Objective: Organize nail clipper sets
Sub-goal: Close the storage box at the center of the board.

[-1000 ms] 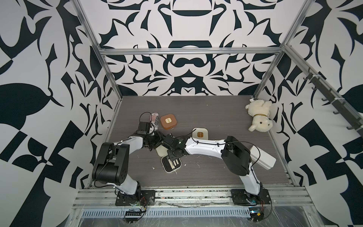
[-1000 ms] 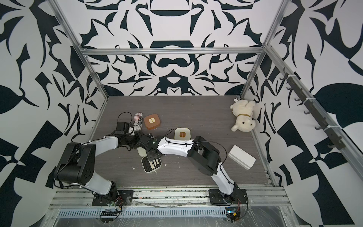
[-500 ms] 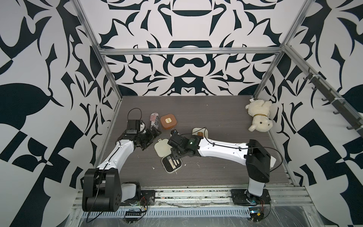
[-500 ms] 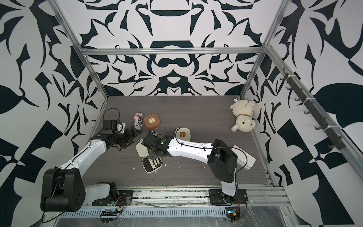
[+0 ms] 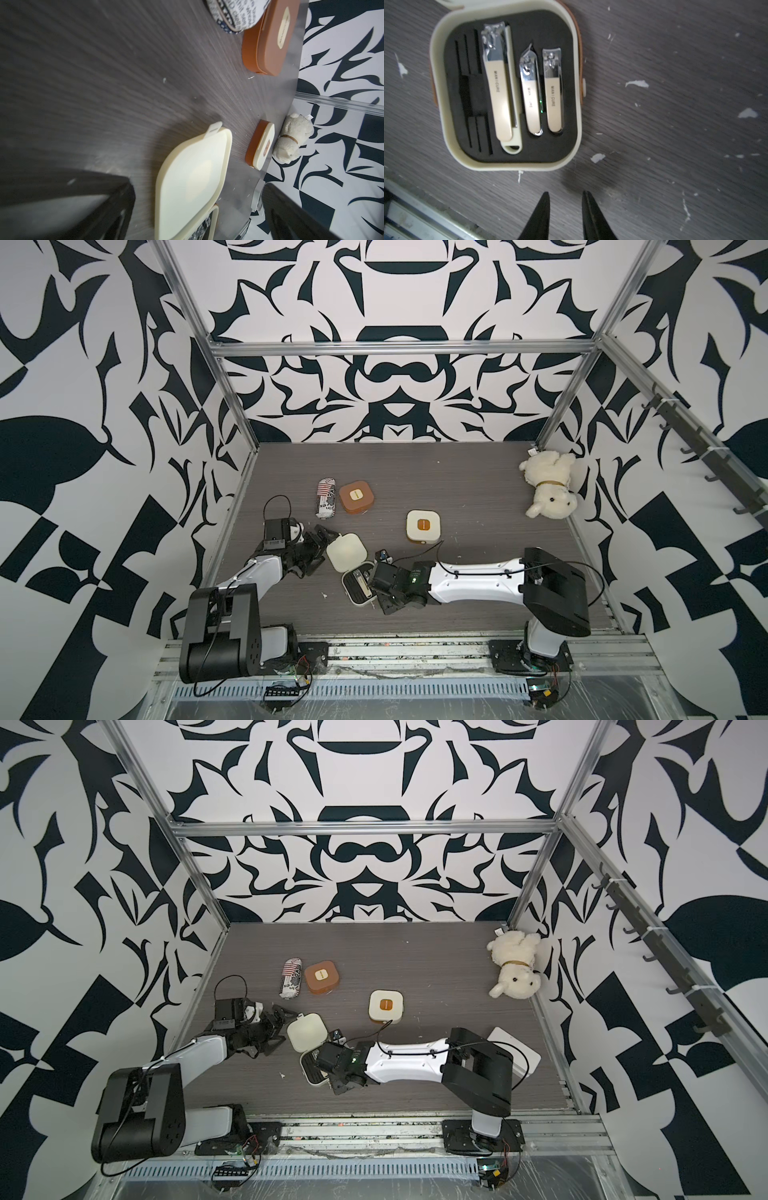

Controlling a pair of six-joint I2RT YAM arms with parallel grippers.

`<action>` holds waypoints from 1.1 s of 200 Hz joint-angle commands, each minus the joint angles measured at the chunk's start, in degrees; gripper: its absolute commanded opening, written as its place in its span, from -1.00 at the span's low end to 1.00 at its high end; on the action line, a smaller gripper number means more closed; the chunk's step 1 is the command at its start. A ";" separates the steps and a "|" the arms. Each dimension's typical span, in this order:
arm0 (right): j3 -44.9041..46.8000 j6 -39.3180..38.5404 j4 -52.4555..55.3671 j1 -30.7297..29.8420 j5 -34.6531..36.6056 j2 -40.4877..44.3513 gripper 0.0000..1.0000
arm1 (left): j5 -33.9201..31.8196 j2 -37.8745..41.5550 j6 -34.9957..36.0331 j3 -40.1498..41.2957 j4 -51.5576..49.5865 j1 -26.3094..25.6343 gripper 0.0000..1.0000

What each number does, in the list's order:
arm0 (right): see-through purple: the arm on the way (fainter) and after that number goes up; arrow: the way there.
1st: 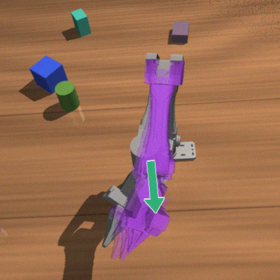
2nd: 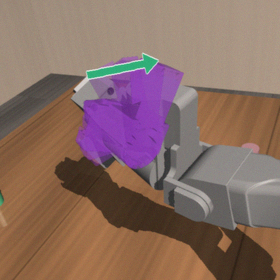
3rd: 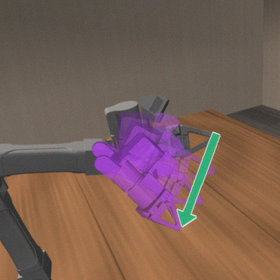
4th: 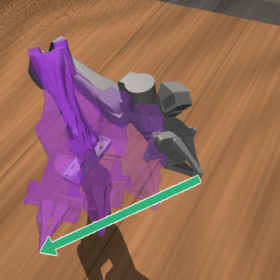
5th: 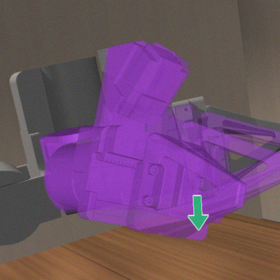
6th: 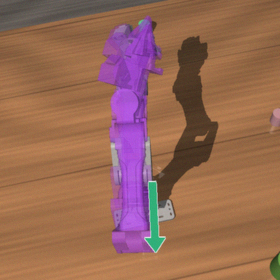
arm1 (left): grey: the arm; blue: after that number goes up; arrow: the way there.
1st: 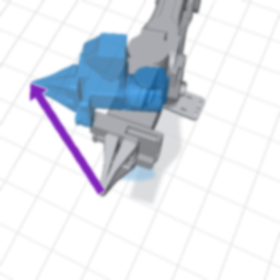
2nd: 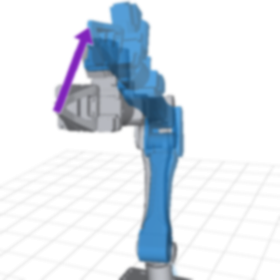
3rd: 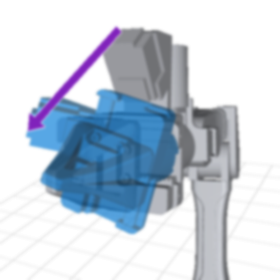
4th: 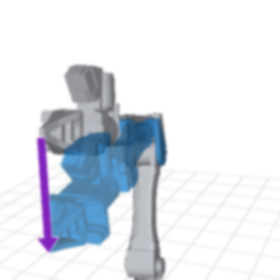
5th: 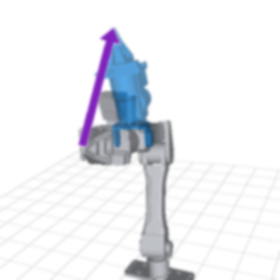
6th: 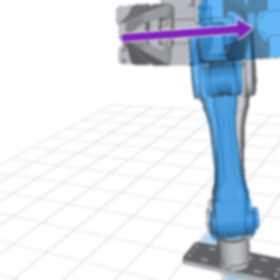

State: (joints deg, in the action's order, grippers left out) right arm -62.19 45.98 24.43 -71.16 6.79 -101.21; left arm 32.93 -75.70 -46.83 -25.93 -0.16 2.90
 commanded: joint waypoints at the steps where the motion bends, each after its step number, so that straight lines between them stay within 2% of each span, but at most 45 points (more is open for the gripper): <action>1: 0.67 2.44 -4.43 -0.13 -0.11 0.19 -0.38 | 1.46 -5.25 0.35 2.23 2.94 0.18 1.00; 25: 0.75 3.32 -5.44 -0.09 -0.16 -0.69 -0.38 | 6.52 -12.14 -0.94 3.09 9.81 0.18 0.92; 52: 1.15 4.20 -5.42 0.46 0.27 -1.19 -0.38 | 8.31 -13.15 -2.91 4.74 15.68 0.21 0.89; 84: 1.41 4.65 -5.75 1.46 0.09 -1.80 -0.39 | 11.06 -7.09 -2.89 5.69 17.06 0.18 0.89; 132: 0.96 4.30 -6.22 3.29 -0.93 -2.49 -0.39 | 15.03 7.40 -2.02 5.55 14.01 -0.03 0.95; 220: -4.51 0.81 -6.77 10.34 -5.18 -5.91 -0.39 | 17.49 16.67 -6.02 5.28 13.24 -7.05 0.98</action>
State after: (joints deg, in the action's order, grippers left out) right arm -63.72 48.69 18.06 -63.05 2.96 -105.93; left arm 48.66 -60.66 -51.59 -20.23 14.44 -2.26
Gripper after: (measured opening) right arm 0.305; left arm 0.988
